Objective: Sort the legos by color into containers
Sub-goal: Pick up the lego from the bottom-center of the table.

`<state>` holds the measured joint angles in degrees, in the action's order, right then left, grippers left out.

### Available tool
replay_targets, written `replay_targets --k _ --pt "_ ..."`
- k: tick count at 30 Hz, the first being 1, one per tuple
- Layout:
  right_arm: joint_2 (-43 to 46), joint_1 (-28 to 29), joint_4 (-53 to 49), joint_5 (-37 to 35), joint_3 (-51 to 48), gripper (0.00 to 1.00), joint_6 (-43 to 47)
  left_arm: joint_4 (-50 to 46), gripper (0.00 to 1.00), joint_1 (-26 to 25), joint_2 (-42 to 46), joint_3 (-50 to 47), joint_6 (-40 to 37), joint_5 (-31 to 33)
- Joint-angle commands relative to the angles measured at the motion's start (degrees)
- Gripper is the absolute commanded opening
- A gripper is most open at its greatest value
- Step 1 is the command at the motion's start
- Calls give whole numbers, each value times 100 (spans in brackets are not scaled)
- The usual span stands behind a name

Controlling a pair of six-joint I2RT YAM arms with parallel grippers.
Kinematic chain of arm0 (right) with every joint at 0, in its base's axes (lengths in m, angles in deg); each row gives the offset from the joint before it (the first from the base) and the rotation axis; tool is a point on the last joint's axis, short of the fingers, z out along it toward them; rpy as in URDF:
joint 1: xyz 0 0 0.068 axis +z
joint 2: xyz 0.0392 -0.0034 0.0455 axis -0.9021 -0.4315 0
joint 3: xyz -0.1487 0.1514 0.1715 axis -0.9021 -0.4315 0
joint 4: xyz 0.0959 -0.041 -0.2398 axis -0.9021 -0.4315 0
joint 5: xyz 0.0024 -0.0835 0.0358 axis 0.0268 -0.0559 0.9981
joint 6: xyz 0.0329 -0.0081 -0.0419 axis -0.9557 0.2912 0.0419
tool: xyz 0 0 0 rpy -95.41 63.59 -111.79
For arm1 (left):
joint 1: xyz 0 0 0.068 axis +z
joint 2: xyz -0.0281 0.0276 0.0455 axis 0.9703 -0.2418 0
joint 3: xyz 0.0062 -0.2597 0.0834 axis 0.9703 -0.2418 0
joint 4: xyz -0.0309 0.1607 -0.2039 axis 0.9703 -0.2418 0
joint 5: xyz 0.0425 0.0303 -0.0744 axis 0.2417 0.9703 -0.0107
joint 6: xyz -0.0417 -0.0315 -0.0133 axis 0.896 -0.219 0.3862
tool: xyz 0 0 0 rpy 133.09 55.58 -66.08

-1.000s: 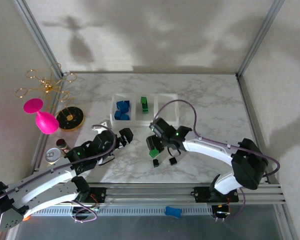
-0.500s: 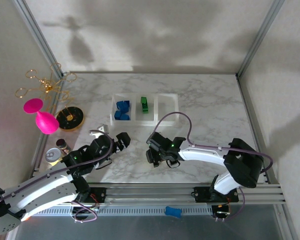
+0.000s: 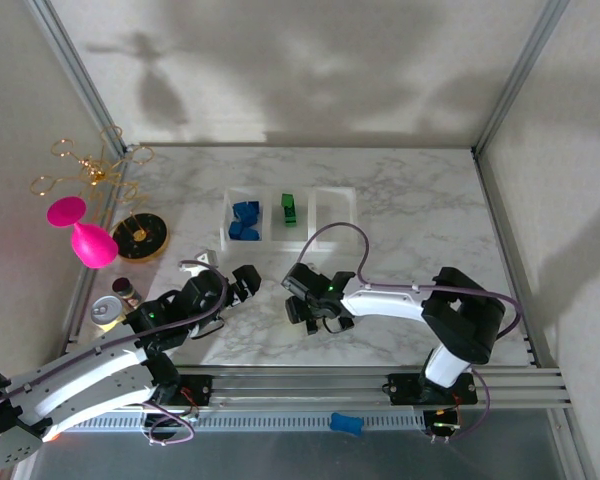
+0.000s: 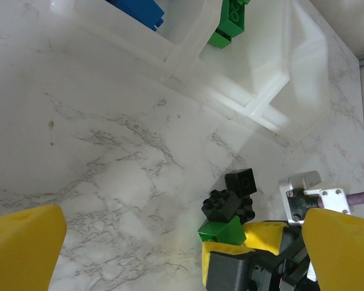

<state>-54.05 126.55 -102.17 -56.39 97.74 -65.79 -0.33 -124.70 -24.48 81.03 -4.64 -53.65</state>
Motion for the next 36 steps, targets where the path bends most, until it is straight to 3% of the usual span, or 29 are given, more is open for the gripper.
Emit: replay_targets --k 1,9,21,28,36 --pt "-175 86 47 -70 247 64 56 -230 100 -53 57 -22 182 247" --pt "-423 93 -47 -229 334 59 213 -266 100 -53 61 -17 175 268" --pt "-223 95 -173 -182 470 42 250 -204 100 -53 2 62 131 271" --pt "202 26 -420 -201 805 42 325 -245 100 -53 -73 303 -15 332" --pt "123 -462 -522 -384 1534 43 746 -189 99 -43 -424 724 -157 684"
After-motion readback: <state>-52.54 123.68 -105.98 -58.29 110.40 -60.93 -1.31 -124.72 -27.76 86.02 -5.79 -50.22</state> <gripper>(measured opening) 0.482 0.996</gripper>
